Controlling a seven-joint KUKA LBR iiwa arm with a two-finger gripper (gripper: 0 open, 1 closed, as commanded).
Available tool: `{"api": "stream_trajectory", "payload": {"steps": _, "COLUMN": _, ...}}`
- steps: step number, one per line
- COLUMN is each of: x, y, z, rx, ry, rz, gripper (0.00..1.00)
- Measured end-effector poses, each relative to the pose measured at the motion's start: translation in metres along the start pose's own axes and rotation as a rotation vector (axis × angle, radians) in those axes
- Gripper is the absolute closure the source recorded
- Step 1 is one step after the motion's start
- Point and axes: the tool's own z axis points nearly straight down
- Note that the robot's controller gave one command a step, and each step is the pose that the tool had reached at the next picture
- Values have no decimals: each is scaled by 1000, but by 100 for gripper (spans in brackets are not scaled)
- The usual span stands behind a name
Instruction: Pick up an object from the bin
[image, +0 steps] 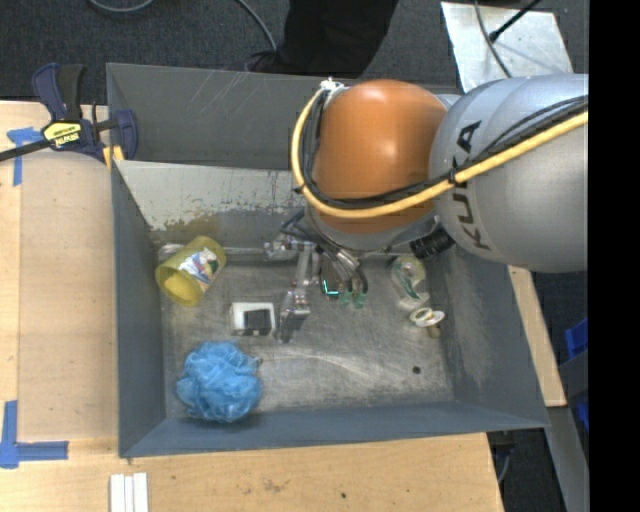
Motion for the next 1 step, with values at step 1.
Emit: {"api": "stream_trajectory", "payload": {"steps": 1, "x": -20, "y": -9, "z": 48, "rx": -1, "ry": -8, "rz": -20, "gripper": 0}}
